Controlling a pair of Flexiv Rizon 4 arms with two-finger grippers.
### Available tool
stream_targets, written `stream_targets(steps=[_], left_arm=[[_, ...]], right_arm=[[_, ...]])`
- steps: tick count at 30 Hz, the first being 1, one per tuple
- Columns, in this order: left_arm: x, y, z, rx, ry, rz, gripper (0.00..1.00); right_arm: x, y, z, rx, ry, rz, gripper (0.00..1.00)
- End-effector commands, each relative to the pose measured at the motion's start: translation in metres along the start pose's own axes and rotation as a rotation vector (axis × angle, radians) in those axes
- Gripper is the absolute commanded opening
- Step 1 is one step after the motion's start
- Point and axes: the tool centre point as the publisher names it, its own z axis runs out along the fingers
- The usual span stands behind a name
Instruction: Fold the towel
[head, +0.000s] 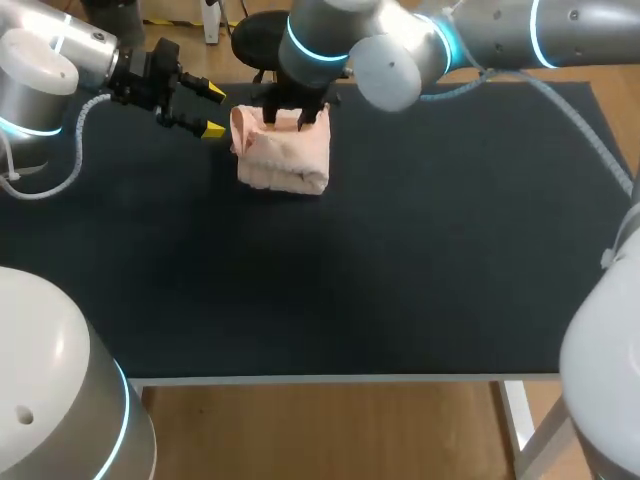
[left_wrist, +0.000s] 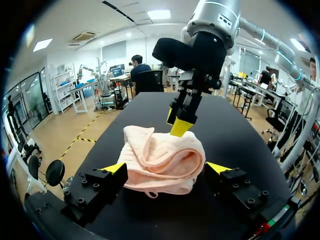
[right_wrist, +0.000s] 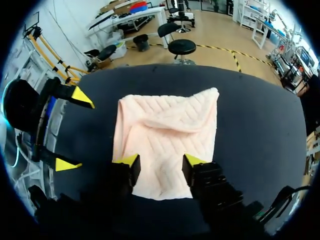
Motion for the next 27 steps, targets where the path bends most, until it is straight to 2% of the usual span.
stream_targets(steps=[1, 8, 12, 21, 24, 27], left_arm=[[0.001, 0.000, 0.000, 0.000, -0.004, 0.001, 1.00], [0.001, 0.000, 0.000, 0.000, -0.004, 0.001, 1.00], [0.001, 0.000, 0.000, 0.000, -0.004, 0.001, 1.00], [0.001, 0.000, 0.000, 0.000, -0.004, 0.001, 1.00], [0.001, 0.000, 0.000, 0.000, -0.004, 0.001, 1.00], [0.001, 0.000, 0.000, 0.000, -0.004, 0.001, 1.00]], right_arm=[[0.000, 0.007, 0.018, 0.029, -0.046, 0.001, 0.00], [-0.010, 0.020, 0.047, 0.037, -0.102, -0.037, 0.00], [-0.012, 0.038, 0.063, 0.021, -0.171, -0.096, 0.00], [0.011, 0.083, 0.064, -0.188, -0.199, -0.215, 0.00], [0.012, 0.091, 0.063, -0.266, -0.213, -0.233, 0.00], [0.010, 0.095, 0.061, -0.303, -0.184, -0.216, 0.00]])
